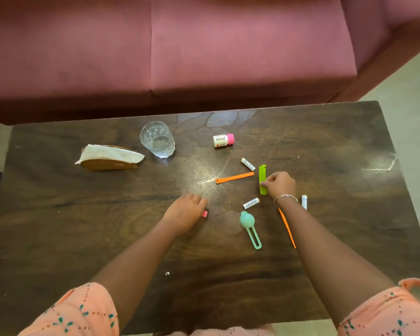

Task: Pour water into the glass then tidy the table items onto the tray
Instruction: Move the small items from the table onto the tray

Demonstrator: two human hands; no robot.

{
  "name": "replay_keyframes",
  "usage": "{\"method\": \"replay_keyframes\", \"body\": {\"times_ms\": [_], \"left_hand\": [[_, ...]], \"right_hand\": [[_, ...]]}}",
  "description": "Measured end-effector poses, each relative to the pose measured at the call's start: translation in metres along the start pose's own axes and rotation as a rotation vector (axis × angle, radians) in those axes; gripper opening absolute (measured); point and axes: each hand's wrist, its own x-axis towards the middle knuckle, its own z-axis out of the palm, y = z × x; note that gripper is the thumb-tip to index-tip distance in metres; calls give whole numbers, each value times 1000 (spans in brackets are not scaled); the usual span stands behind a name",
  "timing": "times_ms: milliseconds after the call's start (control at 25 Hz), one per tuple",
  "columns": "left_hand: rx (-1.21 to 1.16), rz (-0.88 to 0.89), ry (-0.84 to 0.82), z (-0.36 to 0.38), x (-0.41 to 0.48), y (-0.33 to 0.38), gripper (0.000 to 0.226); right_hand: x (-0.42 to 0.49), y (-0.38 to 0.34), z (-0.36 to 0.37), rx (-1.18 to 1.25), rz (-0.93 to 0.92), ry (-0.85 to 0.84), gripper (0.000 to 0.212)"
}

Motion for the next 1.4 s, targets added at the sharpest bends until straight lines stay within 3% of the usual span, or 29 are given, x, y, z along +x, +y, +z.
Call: {"method": "replay_keyframes", "body": {"times_ms": [440,960,1080,1240,1400], "left_hand": [[-57,-72,164,-33,-112,-28,28],[-193,-307,456,15,-339,-164,23],[-218,-395,464,31,-381,-192,18],[-310,-514,486,49,-413,-226,16],[-401,-616,513,57,-424,-246,19]], "right_hand": [[-120,-49,20,108,-284,-22,11],[-310,-171,165,412,-378,-108,11],[-339,-196,195,410,-407,-165,9],[-367,-225,228,317,-484,-241,22],[-370,-250,251,211,-549,-294,18]]}}
